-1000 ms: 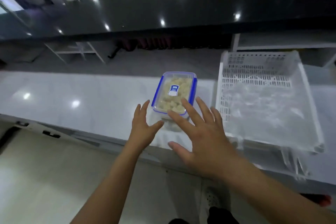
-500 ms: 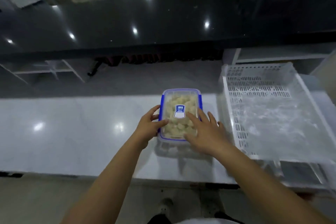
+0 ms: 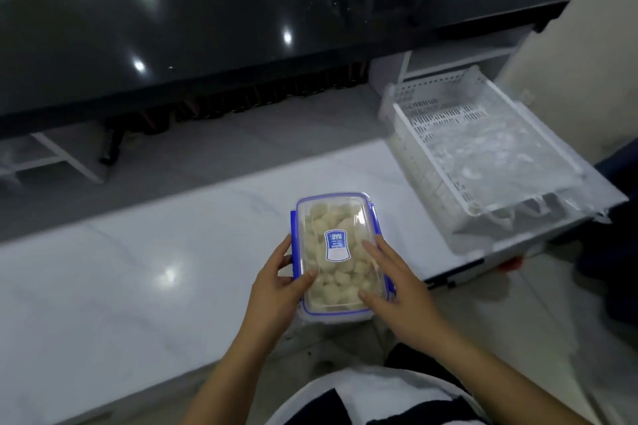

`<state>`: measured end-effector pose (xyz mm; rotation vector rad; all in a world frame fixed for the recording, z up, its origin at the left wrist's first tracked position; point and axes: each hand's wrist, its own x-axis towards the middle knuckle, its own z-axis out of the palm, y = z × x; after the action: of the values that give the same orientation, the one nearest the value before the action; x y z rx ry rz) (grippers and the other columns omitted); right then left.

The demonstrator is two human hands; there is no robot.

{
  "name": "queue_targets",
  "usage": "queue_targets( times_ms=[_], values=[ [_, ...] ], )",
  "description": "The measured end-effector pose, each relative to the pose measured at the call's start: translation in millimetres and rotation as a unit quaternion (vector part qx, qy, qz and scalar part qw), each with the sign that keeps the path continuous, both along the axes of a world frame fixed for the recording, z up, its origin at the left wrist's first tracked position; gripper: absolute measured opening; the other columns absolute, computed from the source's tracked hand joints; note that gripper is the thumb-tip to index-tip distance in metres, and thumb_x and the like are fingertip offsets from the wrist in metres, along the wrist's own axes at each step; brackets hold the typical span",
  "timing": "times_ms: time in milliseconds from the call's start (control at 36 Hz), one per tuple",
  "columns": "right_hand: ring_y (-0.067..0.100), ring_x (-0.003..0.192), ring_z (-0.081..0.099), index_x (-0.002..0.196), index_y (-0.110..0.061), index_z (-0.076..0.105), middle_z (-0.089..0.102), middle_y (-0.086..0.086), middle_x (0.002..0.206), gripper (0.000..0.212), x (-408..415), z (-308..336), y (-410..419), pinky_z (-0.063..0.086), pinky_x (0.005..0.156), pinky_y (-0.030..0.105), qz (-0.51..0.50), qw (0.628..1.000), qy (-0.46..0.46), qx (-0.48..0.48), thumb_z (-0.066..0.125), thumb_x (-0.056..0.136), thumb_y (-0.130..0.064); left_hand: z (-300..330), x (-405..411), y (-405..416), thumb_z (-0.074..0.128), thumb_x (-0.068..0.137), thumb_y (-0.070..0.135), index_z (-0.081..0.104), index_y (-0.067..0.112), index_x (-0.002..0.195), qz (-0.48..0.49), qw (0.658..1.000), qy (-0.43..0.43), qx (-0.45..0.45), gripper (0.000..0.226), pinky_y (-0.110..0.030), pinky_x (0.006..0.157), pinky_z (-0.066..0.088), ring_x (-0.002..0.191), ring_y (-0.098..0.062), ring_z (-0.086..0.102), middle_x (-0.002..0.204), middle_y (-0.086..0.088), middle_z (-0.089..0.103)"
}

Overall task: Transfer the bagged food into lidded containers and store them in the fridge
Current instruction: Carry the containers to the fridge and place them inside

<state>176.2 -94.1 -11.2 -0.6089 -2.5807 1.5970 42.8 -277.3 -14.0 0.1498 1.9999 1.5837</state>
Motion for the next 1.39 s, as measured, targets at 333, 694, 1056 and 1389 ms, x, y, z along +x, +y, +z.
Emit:
queue_targets(
  times_ms=[333, 694, 1056, 1389],
  values=[
    [0.029, 0.106, 0.071, 0.133, -0.033, 0.061, 0.072, 0.006, 0.120, 0.060, 28.4, -4.7, -42.4, 0.059, 0.074, 0.042, -0.255, 0.889, 0.021, -0.381, 0.073, 0.084, -0.001, -5.1, 37.0, -34.1, 0.076, 0.086, 0.033, 0.038, 0.056, 0.146, -0.051, 0.994, -0.069, 0.072, 0.074, -0.036, 0.075, 0.063, 0.103, -0.006, 0.071, 0.119, 0.019, 0.070],
    [0.022, 0.109, 0.071, 0.133, -0.045, 0.059, 0.071, -0.005, 0.124, 0.064, 136.3, 51.4, -38.8, 0.061, 0.077, 0.037, -0.331, 0.874, 0.105, -0.340, 0.078, 0.076, -0.022, 32.3, 91.1, -1.9, 0.076, 0.084, 0.032, 0.039, 0.057, 0.144, -0.203, 0.965, -0.087, 0.140, 0.075, -0.034, 0.081, 0.062, 0.114, -0.008, 0.067, 0.131, 0.020, 0.064],
    [0.019, 0.109, 0.070, 0.132, -0.043, 0.060, 0.070, -0.008, 0.124, 0.066, 318.4, 79.5, 14.1, 0.061, 0.075, 0.034, -0.474, 0.803, 0.217, -0.289, 0.080, 0.071, -0.028, 52.7, 221.5, 126.8, 0.077, 0.084, 0.027, 0.036, 0.053, 0.148, -0.411, 0.895, -0.078, 0.154, 0.080, -0.055, 0.091, 0.057, 0.125, -0.025, 0.063, 0.144, 0.009, 0.057],
    [0.018, 0.110, 0.070, 0.128, -0.048, 0.062, 0.071, -0.007, 0.124, 0.064, 511.9, 54.0, 34.2, 0.060, 0.074, 0.031, -0.609, 0.688, 0.291, -0.265, 0.082, 0.069, -0.031, 47.1, 407.0, 223.8, 0.083, 0.079, 0.037, 0.044, 0.048, 0.146, -0.540, 0.828, -0.071, 0.129, 0.079, -0.047, 0.090, 0.059, 0.126, -0.023, 0.062, 0.145, 0.009, 0.057]
  ],
)
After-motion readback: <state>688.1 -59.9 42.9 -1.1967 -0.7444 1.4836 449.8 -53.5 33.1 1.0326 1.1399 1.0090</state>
